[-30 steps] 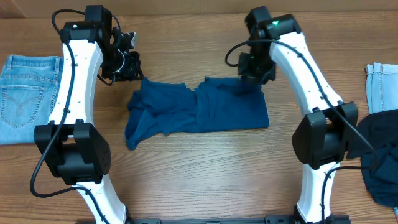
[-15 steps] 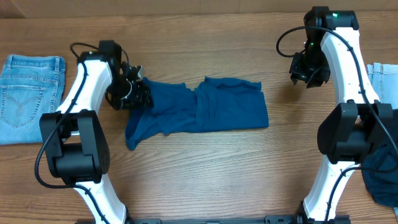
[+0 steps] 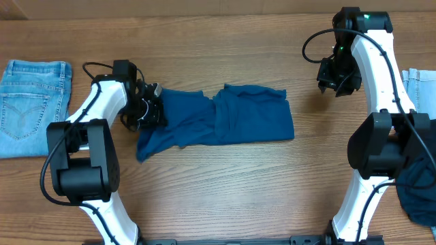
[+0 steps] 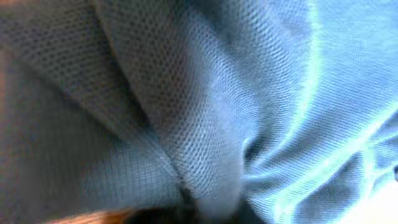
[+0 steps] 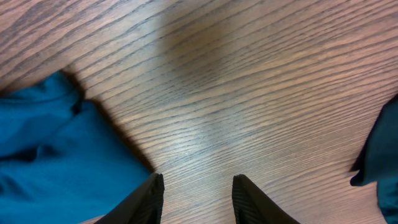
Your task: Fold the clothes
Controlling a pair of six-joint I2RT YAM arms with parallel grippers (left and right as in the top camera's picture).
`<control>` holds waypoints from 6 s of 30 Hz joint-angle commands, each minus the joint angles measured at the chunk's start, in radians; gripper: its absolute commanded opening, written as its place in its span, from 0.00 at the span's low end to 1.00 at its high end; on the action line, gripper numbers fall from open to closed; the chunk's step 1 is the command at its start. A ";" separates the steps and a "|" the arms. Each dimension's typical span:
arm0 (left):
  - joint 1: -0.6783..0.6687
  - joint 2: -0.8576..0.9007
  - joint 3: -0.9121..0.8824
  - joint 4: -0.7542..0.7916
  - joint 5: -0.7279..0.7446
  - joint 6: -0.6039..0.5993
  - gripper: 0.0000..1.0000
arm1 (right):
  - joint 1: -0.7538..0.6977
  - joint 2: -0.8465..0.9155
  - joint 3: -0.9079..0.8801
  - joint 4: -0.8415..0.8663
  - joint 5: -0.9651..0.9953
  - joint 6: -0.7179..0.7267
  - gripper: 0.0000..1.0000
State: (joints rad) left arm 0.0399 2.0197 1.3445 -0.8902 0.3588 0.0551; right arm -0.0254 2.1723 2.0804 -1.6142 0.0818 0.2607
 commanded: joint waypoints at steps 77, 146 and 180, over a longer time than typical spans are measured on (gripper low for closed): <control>-0.049 0.135 0.357 -0.230 -0.209 -0.012 0.26 | 0.620 0.139 0.013 0.602 -0.448 0.058 0.68; -0.047 0.134 0.358 -0.187 -0.155 -0.009 0.28 | 0.472 0.145 -0.072 0.630 -0.240 0.005 0.04; -0.048 -0.024 0.402 -0.164 -0.102 0.014 0.30 | 0.298 -0.012 -0.003 0.415 -0.080 -0.122 0.48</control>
State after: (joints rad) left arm -0.0120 2.1258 1.7069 -1.0916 0.2142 0.0376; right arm 0.2703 2.2620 2.0094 -1.2030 0.0181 0.1741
